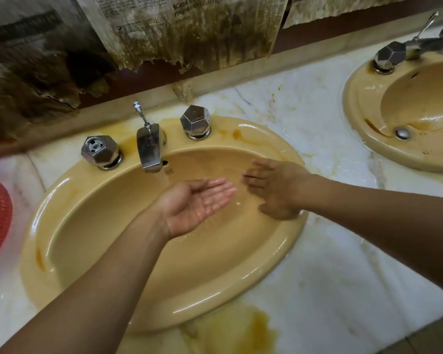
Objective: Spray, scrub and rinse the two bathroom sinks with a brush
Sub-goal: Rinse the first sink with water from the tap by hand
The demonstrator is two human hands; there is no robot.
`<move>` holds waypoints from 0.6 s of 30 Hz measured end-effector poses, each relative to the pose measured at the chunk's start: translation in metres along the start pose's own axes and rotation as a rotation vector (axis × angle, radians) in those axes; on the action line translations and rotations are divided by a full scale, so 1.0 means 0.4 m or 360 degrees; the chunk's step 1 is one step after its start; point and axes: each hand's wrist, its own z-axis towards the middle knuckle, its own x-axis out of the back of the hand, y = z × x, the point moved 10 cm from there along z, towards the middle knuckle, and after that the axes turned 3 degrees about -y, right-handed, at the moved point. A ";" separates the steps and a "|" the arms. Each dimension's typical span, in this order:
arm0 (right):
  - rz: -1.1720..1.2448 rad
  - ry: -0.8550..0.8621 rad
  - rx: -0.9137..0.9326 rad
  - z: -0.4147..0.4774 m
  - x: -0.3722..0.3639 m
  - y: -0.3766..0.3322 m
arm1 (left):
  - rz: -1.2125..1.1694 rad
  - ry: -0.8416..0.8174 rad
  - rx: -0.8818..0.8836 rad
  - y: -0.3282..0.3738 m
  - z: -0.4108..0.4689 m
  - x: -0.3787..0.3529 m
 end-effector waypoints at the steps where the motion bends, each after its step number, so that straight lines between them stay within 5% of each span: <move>1: -0.0108 0.0043 -0.0031 0.029 0.014 -0.001 | 0.0061 -0.0047 -0.0008 -0.008 0.002 -0.029; 3: -0.0213 0.0090 -0.0066 0.070 0.027 -0.029 | 0.0122 0.0002 -0.0085 -0.005 0.001 -0.038; 6: 0.0198 -0.0042 -0.0007 0.074 0.007 -0.098 | 0.0047 0.0265 -0.0210 0.014 -0.011 0.054; 9: 0.0617 -0.0228 0.0189 0.024 0.003 -0.150 | -0.0061 0.0436 -0.0221 0.026 -0.034 0.174; 12: 0.0630 -0.0349 0.0474 -0.037 0.005 -0.198 | -0.0191 0.0510 -0.0160 0.028 -0.053 0.238; 15: 0.0553 -0.0344 0.0654 -0.062 0.013 -0.233 | -0.0336 0.0486 -0.0155 0.042 -0.044 0.227; 18: 0.0538 -0.0341 0.0441 -0.027 -0.004 -0.192 | -0.0409 0.0181 -0.0155 0.057 -0.019 0.115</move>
